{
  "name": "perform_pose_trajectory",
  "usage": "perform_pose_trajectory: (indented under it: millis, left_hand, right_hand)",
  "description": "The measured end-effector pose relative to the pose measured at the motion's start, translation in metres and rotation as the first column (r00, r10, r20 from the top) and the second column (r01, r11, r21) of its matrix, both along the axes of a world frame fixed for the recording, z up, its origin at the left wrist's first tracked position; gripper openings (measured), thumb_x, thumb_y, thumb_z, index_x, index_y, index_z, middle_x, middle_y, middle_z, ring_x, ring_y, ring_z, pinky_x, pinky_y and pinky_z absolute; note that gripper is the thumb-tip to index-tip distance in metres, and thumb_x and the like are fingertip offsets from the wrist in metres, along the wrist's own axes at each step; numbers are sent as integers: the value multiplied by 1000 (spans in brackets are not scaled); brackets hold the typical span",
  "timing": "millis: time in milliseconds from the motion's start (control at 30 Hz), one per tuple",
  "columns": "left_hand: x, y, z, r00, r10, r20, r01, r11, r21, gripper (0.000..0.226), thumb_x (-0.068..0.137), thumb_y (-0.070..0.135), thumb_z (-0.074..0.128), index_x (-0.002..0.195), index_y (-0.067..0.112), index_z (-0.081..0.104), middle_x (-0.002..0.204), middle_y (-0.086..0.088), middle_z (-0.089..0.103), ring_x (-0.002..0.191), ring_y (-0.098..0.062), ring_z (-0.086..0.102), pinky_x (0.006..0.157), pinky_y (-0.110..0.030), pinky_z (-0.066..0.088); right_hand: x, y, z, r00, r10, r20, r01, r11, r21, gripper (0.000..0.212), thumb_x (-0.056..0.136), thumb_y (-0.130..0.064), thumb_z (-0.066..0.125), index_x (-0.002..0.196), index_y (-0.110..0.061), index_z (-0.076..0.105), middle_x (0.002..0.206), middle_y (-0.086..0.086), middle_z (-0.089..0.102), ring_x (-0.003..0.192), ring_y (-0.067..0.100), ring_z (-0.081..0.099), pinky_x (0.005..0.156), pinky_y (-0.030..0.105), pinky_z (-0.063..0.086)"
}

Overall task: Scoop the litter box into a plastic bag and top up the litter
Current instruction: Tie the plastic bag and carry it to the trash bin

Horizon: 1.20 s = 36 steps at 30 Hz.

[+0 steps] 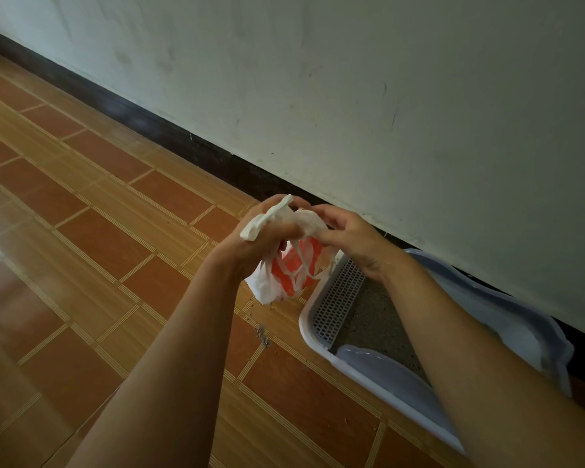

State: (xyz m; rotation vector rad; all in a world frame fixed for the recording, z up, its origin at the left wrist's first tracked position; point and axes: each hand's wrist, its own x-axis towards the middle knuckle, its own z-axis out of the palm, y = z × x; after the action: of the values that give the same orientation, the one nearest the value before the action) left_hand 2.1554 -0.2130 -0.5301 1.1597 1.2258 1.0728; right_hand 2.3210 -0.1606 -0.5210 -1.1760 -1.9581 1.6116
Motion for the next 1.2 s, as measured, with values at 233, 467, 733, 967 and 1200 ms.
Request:
perform_pose_trajectory:
  millis: [233, 467, 733, 967, 1200]
  left_hand:
    - [-3, 1, -10, 992, 122, 20, -121, 991, -56, 11, 94, 24, 54, 98, 17, 62, 86, -6, 67, 72, -16, 68, 61, -28, 59]
    - [-3, 6, -15, 963, 238, 126, -225, 969, -105, 29, 84, 30, 65, 105, 10, 61, 96, -15, 66, 84, -27, 70, 68, -37, 58]
    - [-7, 3, -8, 1000, -11, 29, 11, 1000, 1, 21, 76, 18, 66, 95, 13, 59, 103, -19, 64, 88, -33, 67, 70, -41, 59]
    - [-10, 5, -9, 955, 17, -297, 60, 967, 249, 45, 71, 31, 62, 110, 8, 60, 107, -12, 65, 92, -24, 67, 75, -33, 58]
    - [0, 11, -22, 711, 472, -521, -243, 860, 448, 10, 80, 3, 65, 90, 4, 66, 95, -14, 60, 84, -24, 56, 69, -28, 48]
  right_hand:
    - [2, -4, -4, 971, -228, -67, 237, 953, 192, 22, 82, -24, 68, 101, -13, 69, 91, 0, 69, 89, 14, 67, 76, 26, 56]
    - [-3, -8, -5, 992, -118, -45, 123, 982, 145, 14, 85, -30, 63, 85, -17, 69, 86, -2, 67, 85, 11, 64, 76, 25, 52]
    - [-4, 1, -12, 999, 3, 33, -10, 981, 194, 48, 87, -18, 63, 131, -31, 49, 146, -6, 32, 127, 8, 33, 82, 16, 42]
    - [-9, -1, -16, 987, -68, 144, 21, 952, 306, 22, 90, -25, 58, 108, -11, 61, 88, -4, 61, 86, 10, 59, 71, 28, 49]
    - [-11, -5, -19, 992, -70, 101, 41, 964, 264, 15, 88, -23, 60, 98, -12, 62, 83, 0, 63, 82, 14, 61, 72, 34, 52]
